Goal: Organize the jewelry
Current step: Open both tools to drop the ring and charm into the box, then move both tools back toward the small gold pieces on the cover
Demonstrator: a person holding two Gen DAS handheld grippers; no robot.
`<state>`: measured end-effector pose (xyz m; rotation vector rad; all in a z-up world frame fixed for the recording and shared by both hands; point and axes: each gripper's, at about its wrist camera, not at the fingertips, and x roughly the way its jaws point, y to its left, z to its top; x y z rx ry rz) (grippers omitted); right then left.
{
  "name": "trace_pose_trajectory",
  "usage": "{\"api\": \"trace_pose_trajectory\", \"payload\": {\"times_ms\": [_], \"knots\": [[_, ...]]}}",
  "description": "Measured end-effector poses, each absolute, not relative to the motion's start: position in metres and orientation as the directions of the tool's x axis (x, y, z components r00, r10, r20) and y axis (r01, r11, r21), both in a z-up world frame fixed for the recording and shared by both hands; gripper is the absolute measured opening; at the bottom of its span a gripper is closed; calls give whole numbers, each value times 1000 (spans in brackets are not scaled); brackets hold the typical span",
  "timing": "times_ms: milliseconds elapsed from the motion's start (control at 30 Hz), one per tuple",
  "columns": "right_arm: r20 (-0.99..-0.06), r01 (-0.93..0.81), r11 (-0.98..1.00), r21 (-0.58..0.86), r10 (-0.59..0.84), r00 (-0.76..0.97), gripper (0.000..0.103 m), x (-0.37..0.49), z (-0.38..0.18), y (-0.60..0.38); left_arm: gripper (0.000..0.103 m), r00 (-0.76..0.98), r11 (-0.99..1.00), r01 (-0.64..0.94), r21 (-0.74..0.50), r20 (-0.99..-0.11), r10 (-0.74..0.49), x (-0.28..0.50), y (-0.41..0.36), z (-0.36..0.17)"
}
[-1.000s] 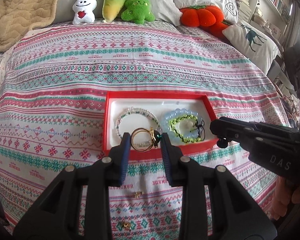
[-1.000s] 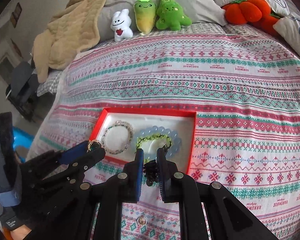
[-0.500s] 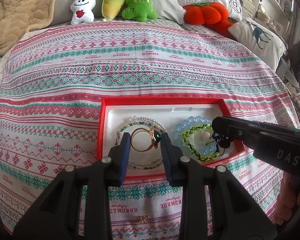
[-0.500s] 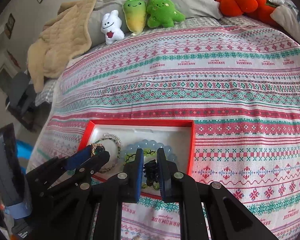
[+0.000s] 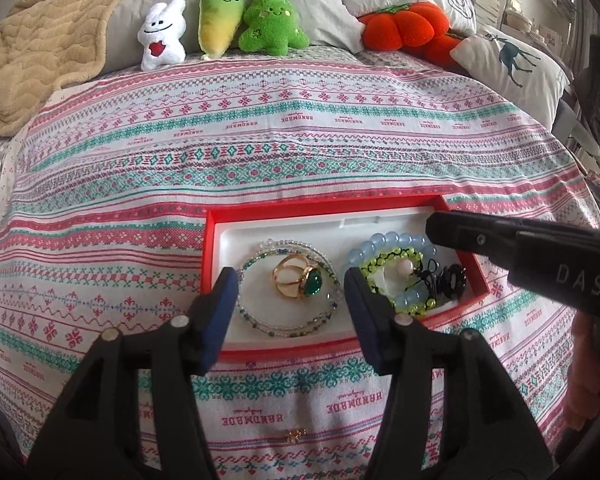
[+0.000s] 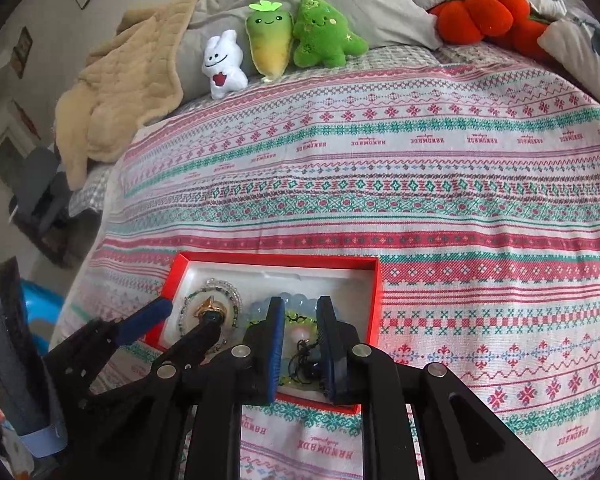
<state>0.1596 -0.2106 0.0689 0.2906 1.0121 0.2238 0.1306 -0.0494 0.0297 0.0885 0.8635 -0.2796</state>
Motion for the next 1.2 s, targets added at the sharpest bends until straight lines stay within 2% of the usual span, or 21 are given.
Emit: {"api": "trace_pose_trajectory", "payload": {"times_ms": [367, 500, 567, 600, 633, 667, 867, 1200], "knots": [[-797, -84, 949, 304, 302, 524, 18, 134, 88, -212, 73, 586, 962, 271, -24, -789, -184, 99, -34, 40], [-803, -107, 953, 285, 298, 517, 23, 123, 94, -206, 77, 561, 965, 257, -44, -806, -186, 88, -26, 42], [-803, -123, 954, 273, 296, 517, 31, 117, 97, -201, 78, 546, 966, 250, -63, -815, -194, 84, -21, 43], [-803, -128, 955, 266, 293, 519, 54, 114, 98, -199, 80, 542, 966, 247, -71, -817, -199, 82, -20, 44], [-800, -132, 958, 256, 287, 527, 71, 110, 99, -197, 81, 537, 966, 245, -80, -819, -204, 80, -17, 44], [-795, -135, 959, 247, 281, 538, 73, 107, 100, -196, 81, 532, 966, 243, -88, -821, -209, 78, -15, 43], [-811, -169, 964, 204, 263, 523, 74, 92, 99, -188, 82, 483, 961, 239, -139, -841, -242, 66, -3, 37], [-848, -199, 964, 178, 253, 466, 79, 63, 74, -190, 82, 434, 957, 256, -139, -868, -242, 43, 14, 11]]}}
